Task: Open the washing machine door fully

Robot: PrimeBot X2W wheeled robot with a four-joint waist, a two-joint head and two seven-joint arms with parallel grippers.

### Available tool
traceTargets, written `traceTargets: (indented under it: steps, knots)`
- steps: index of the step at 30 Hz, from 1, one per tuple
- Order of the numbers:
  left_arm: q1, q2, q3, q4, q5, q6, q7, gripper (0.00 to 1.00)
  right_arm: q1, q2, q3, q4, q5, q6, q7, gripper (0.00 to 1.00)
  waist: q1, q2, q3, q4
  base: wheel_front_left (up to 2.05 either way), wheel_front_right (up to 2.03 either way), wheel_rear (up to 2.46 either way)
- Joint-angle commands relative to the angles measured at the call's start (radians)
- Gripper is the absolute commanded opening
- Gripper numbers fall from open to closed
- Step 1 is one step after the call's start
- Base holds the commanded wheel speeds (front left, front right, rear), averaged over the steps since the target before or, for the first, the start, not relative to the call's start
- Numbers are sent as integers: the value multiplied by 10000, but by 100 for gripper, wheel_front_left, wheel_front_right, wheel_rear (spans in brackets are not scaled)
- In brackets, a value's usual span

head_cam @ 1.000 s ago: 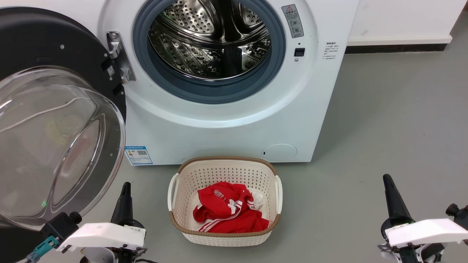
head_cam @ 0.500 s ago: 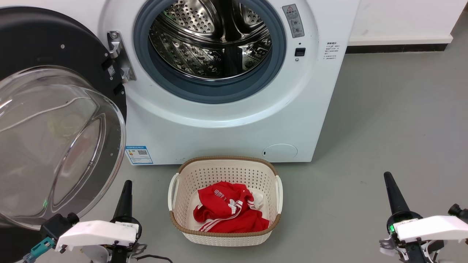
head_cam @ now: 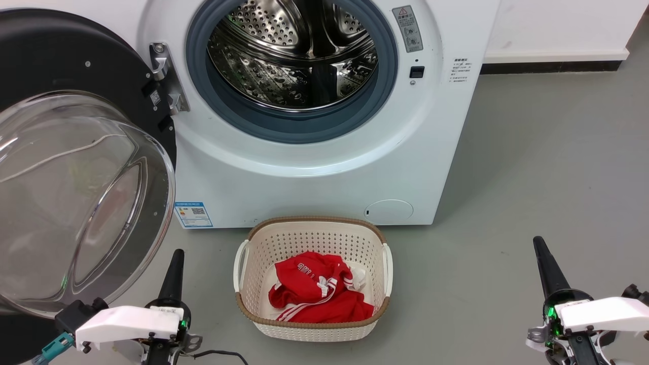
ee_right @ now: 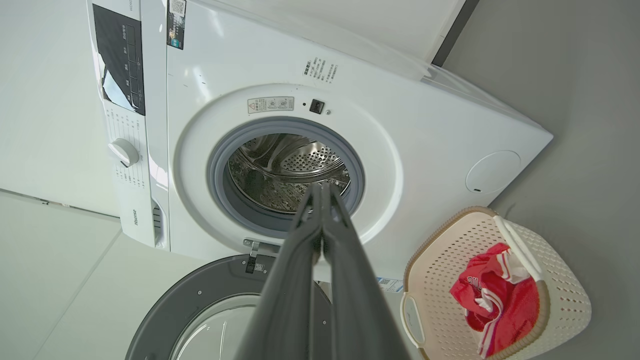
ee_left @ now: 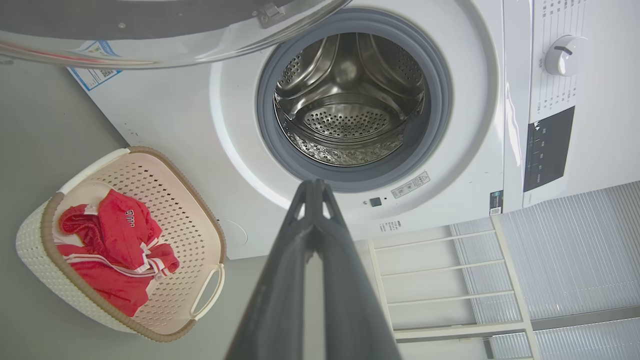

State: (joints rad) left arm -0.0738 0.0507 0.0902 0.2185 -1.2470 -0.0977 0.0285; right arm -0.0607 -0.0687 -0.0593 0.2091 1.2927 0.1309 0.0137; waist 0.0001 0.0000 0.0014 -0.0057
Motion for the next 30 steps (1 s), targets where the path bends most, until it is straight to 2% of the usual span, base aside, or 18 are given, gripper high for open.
traceTargets:
  steps: [1, 30]
  knots:
    - [-253, 8, 32, -17, -250, -84, 58, 0, -230, -55, -34, -15, 262, -1, 58, 0, -1, 0, 0, 2, 0, 0, 0]
    - [-386, -4, 204, 209, -2754, -285, 669, 0, -451, -7, -240, 262, 2584, -1, 631, 0, -1, 0, 12, 40, 0, 0, 0]
